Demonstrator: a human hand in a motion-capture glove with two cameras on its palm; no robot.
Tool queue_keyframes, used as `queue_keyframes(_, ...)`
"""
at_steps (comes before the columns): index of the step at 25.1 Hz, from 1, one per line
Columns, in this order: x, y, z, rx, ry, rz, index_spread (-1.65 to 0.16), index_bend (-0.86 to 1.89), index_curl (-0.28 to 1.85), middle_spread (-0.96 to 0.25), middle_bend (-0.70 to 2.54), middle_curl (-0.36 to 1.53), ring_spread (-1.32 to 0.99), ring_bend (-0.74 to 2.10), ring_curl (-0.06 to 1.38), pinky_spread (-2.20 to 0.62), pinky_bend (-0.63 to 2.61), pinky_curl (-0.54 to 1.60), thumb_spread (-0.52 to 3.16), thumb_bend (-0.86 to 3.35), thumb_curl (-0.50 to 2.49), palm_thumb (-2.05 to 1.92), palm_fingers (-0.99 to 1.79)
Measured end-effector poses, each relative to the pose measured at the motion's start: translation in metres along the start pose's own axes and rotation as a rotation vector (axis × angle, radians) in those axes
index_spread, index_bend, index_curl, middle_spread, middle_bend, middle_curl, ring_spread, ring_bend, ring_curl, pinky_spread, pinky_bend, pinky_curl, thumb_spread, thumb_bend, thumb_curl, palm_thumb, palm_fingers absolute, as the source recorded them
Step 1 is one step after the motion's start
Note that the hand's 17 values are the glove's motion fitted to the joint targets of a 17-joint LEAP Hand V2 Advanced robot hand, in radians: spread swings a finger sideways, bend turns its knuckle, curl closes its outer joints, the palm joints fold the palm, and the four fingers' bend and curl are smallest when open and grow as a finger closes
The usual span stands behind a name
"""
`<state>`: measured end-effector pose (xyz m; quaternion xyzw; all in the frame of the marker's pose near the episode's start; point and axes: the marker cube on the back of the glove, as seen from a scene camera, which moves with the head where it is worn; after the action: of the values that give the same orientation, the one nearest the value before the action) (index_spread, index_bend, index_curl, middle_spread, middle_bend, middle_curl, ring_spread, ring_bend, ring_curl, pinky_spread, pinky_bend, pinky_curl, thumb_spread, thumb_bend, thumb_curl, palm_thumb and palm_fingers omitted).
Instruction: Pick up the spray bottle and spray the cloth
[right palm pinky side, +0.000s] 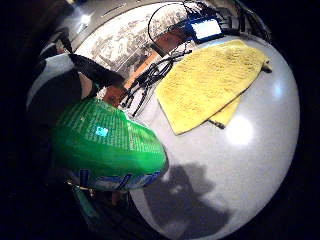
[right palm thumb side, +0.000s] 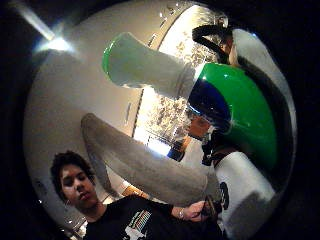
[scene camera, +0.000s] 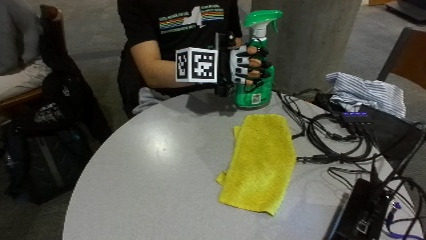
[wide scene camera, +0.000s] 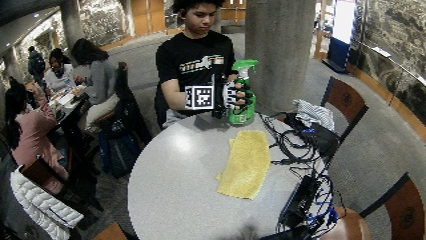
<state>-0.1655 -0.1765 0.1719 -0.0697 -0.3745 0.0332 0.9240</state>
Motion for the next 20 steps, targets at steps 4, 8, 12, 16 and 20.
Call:
queue_keyframes(4, 0.008, 0.001, 0.012, -0.018, 0.001, -0.006, -0.21, 0.11, 0.26, -0.02, 0.24, 0.45, -0.02, 0.45, 0.38, 0.01, 0.41, 0.37, 0.76, -0.03, 0.60, 0.94, 1.07)
queue_keyframes(8, 0.015, 0.002, 0.017, -0.030, -0.022, 0.001, -0.21, 0.11, 0.26, -0.02, 0.24, 0.45, -0.02, 0.44, 0.37, 0.01, 0.40, 0.36, 0.79, -0.03, 0.59, 0.93, 1.06)
queue_keyframes(12, 0.018, 0.005, 0.014, -0.061, -0.008, 0.002, -0.21, 0.10, 0.26, -0.02, 0.23, 0.45, -0.02, 0.42, 0.37, 0.02, 0.39, 0.36, 0.83, -0.05, 0.56, 0.89, 1.03)
queue_keyframes(16, 0.021, 0.008, 0.001, -0.044, -0.022, -0.009, -0.26, -0.03, 0.21, -0.01, 0.25, 0.46, -0.01, 0.41, 0.39, 0.08, 0.45, 0.40, 0.86, -0.08, 0.51, 0.76, 0.71)
queue_keyframes(20, 0.025, 0.007, -0.014, -0.004, -0.035, -0.014, -0.28, -0.01, 0.16, -0.01, 0.29, 0.46, 0.00, 0.41, 0.38, 0.12, 0.47, 0.39, 0.90, -0.07, 0.47, 0.69, 0.67)
